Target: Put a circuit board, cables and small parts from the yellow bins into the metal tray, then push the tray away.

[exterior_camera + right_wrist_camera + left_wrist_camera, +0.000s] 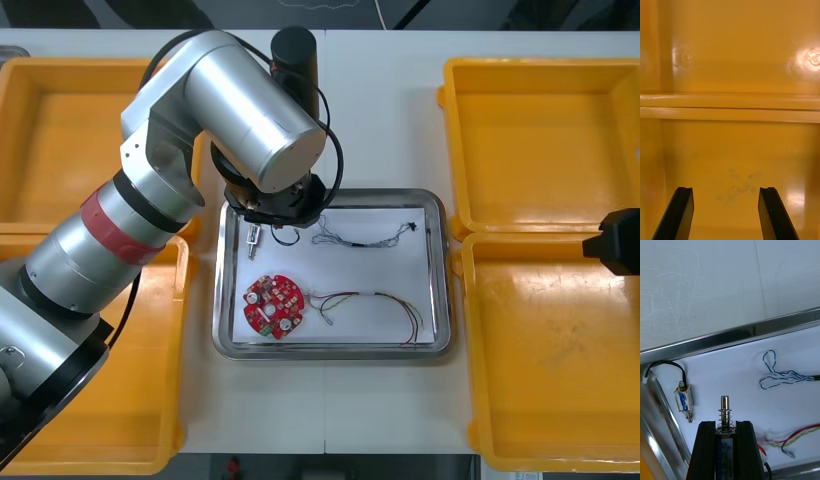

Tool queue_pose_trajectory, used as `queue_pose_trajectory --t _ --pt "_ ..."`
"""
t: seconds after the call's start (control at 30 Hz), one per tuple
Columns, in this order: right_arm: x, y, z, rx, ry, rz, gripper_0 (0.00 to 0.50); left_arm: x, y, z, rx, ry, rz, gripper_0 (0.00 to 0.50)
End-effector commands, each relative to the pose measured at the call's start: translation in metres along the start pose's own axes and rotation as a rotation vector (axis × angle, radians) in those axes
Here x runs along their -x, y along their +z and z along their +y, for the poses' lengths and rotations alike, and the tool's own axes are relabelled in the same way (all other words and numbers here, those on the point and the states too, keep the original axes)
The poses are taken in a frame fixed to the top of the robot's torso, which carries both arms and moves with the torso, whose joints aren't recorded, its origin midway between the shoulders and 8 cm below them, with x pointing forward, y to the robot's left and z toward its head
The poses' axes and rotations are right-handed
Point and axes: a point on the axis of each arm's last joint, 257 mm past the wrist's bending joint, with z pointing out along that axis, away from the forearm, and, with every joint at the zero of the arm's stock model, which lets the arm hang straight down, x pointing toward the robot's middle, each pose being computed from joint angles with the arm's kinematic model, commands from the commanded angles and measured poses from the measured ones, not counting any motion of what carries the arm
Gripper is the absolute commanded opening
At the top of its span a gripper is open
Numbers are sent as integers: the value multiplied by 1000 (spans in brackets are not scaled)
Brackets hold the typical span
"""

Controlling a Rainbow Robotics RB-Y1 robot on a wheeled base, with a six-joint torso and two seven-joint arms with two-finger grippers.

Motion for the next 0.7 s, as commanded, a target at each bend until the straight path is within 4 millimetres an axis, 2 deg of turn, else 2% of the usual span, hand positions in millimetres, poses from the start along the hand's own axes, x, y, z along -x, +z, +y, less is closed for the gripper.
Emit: queue_pose_trajectory --t 0.03,0.3,0.43,0.47,0.5,0.53,0.57,0.6,0.63,0.7 --pt "-11 -12 -28 -57 31 -3 500 3 15 -15 -7 63 -20 2" --pt "-36 -7 -43 -94 40 56 500 -1 43 -13 7 69 -12 5" --pt "-41 -6 -46 -101 38 68 500 -2 50 -12 9 68 -8 13" --pt "-42 -6 -47 -103 39 70 500 -4 52 -10 11 69 -3 46" --pt "-42 -5 -48 -106 41 70 500 -4 52 -11 10 69 -2 116" --pt "-42 -6 -48 -107 43 70 500 -5 52 -11 7 68 1 163" --pt "-41 -6 -49 -111 45 67 500 -5 52 -13 3 69 2 268" --pt "-42 -6 -48 -109 48 69 500 -5 51 -13 3 70 2 335" --pt "-42 -6 -48 -109 50 69 500 -6 51 -13 4 69 4 375" --pt "-41 -6 -49 -112 52 66 500 -6 49 -15 -1 71 2 494"
